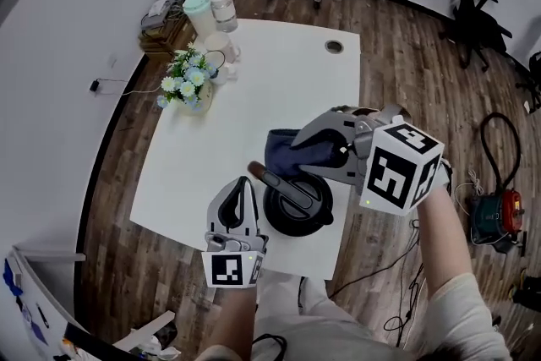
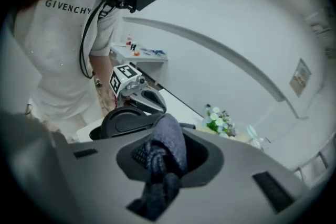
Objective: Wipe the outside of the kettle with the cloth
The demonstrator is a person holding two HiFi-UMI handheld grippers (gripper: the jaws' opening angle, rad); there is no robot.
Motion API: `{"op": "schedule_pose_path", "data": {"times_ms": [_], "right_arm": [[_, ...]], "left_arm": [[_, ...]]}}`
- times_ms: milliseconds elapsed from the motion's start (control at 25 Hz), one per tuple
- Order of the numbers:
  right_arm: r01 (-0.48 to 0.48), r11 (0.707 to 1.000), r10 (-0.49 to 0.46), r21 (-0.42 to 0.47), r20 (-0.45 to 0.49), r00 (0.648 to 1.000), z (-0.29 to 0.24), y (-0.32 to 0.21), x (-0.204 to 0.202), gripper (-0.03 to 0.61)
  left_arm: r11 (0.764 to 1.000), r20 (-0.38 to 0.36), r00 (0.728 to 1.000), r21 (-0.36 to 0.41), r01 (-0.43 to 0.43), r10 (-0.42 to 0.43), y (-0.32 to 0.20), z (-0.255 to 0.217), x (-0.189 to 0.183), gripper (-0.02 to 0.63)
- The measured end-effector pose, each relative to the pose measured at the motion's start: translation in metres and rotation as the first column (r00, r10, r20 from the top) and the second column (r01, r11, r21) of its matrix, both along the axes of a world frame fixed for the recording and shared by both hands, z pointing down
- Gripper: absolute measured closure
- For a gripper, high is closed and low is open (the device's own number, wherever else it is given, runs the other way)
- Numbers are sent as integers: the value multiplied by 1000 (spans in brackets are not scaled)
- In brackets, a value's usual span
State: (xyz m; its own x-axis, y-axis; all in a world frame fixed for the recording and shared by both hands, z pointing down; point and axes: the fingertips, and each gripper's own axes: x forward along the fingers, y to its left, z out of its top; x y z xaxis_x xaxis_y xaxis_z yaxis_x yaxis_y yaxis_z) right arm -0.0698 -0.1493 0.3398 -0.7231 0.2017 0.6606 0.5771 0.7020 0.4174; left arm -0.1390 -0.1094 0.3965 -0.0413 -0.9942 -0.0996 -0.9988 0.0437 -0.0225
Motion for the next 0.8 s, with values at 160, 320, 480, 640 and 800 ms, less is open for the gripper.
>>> {"op": "schedule_pose_path", "data": {"times_ms": [160, 320, 480, 640, 800], "right_arm": [[137, 991, -131, 7, -249, 960, 30, 10, -29, 511], [156, 987, -126, 32, -440, 889, 61, 4, -45, 511], [164, 986, -161, -42, -535, 829, 91, 8, -56, 511], [133, 990, -130, -43, -637, 760, 117, 0, -62, 511], [114, 990, -136, -79, -705, 696, 150, -3, -62, 511]], "left_arm": [[1000, -8, 1000, 3, 15, -15, -1, 2, 0, 606], [999, -81, 996, -8, 32, -32, -5, 7, -7, 606], [999, -102, 994, -6, 49, -49, -8, 14, -8, 606], [999, -111, 992, 0, 53, -52, -12, 15, -9, 606], [998, -139, 988, -2, 67, -67, -12, 20, -10, 606]]}}
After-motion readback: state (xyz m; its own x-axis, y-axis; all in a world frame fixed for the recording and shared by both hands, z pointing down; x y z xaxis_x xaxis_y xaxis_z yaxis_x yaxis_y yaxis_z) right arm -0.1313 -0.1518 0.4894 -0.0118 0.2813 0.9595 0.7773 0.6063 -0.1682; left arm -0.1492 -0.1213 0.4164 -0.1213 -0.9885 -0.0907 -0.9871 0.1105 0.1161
